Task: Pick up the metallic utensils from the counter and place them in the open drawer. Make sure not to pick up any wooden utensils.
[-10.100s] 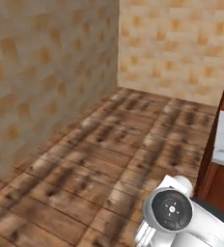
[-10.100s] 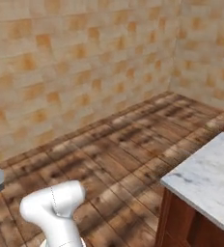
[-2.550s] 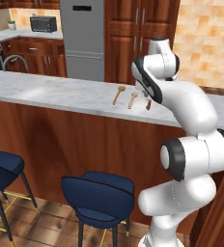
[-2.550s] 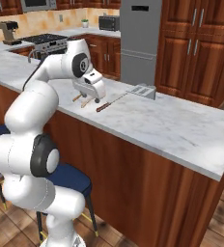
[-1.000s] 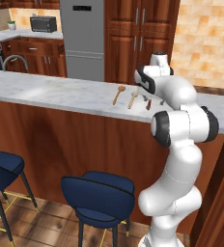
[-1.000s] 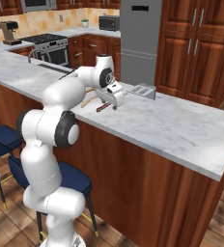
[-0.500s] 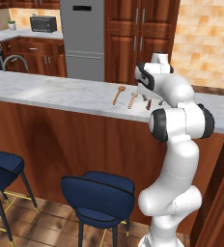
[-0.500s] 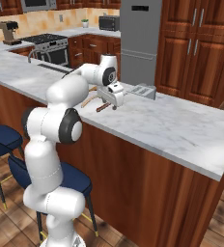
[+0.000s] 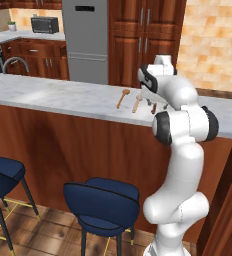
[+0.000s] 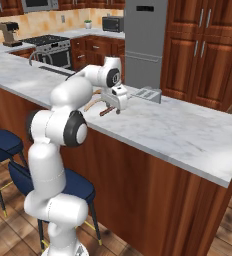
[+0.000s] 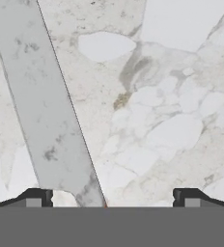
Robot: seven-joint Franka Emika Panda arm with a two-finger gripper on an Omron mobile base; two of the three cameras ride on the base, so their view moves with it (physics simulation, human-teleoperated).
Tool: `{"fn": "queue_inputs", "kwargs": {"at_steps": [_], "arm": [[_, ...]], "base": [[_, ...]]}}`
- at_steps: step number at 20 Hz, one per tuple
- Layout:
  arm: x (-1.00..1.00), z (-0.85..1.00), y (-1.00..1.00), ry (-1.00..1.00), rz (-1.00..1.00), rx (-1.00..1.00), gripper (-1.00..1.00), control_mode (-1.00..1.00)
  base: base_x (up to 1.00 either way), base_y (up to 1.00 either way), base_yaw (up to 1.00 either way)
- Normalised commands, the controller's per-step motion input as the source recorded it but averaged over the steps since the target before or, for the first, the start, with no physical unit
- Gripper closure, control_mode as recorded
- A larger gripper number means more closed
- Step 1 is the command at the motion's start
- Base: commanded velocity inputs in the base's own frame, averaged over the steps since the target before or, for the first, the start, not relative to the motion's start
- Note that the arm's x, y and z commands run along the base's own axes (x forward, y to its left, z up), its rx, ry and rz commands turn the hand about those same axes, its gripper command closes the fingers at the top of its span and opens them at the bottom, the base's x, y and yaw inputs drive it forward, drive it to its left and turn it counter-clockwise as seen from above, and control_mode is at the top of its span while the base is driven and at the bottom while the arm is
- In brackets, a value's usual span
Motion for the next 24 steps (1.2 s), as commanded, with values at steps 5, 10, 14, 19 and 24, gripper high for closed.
{"fn": "queue_inputs", "kwargs": {"at_steps": [5, 10, 14, 19, 24], "arm": [[0.00, -0.64, 0.03, 0.06, -0.01, 0.00, 1.00, -1.00], [0.10, -0.21, 0.00, 0.00, 0.00, 0.00, 1.00, -1.00], [-0.16, 0.00, 0.00, -0.13, 0.00, 0.00, 1.00, -1.00], [-0.89, 0.24, -0.03, -0.26, 0.00, 0.00, 1.00, -1.00], [-1.00, 0.68, -0.02, -0.35, -0.04, 0.00, 1.00, -1.00]], "base": [[0.00, 0.00, 0.00], [0.00, 0.00, 0.00], [0.00, 0.00, 0.00], [0.00, 0.00, 0.00], [0.00, 0.00, 0.00]]}}
